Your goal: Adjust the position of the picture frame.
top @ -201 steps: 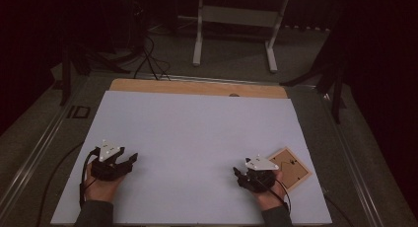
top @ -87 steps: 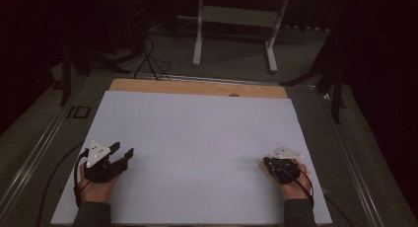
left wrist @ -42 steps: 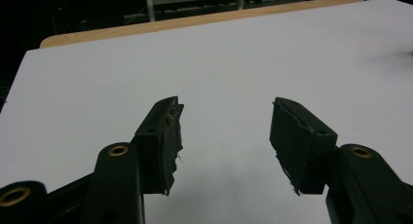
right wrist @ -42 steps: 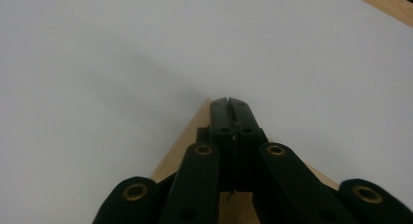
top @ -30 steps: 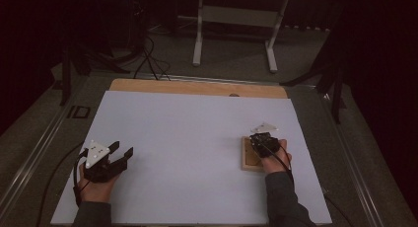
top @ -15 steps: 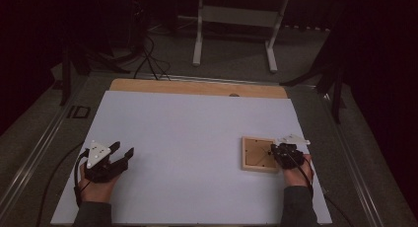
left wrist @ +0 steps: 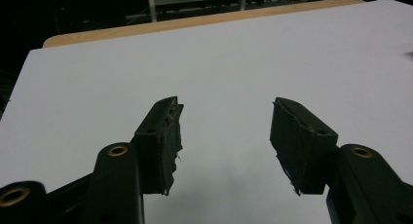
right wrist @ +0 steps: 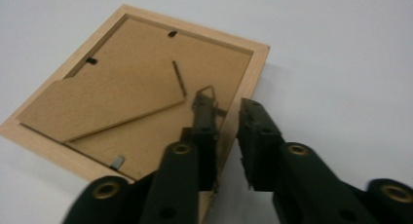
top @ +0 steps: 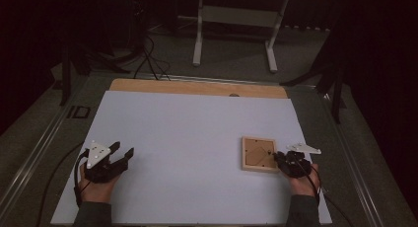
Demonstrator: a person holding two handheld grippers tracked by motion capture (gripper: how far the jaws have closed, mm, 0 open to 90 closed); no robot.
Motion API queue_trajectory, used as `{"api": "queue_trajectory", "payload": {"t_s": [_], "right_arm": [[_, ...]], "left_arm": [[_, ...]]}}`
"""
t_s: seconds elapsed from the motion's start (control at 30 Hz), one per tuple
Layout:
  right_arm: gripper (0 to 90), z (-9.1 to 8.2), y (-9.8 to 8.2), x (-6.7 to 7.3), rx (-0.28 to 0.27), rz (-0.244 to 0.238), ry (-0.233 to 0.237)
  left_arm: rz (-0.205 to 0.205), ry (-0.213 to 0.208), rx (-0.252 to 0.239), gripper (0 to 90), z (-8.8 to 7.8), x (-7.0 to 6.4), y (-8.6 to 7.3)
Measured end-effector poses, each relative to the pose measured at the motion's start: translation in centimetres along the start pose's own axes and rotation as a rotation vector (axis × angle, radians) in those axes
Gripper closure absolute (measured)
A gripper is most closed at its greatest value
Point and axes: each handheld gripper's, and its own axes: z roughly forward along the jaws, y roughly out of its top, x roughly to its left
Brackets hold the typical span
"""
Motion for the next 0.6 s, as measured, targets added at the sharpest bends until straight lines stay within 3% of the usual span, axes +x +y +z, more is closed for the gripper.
{"api": "queue_trajectory", "payload": {"t_s": [0.1,0.33,0.6], "right_arm": [[73.7,0.04,-0.17,0.06,0.006,0.008,0.010],[71.6,-0.17,-0.59,-0.15,0.012,0.082,0.037],[71.3,-0.34,-0.79,-0.18,0.015,0.106,0.053]], "left_arm": [[0.001,-0.001,0.000,44.2,-0.01,-0.01,0.00],[-0.001,-0.001,-0.003,44.2,-0.04,0.01,0.02],[0.002,-0.003,-0.001,44.1,-0.02,-0.06,0.02]]}}
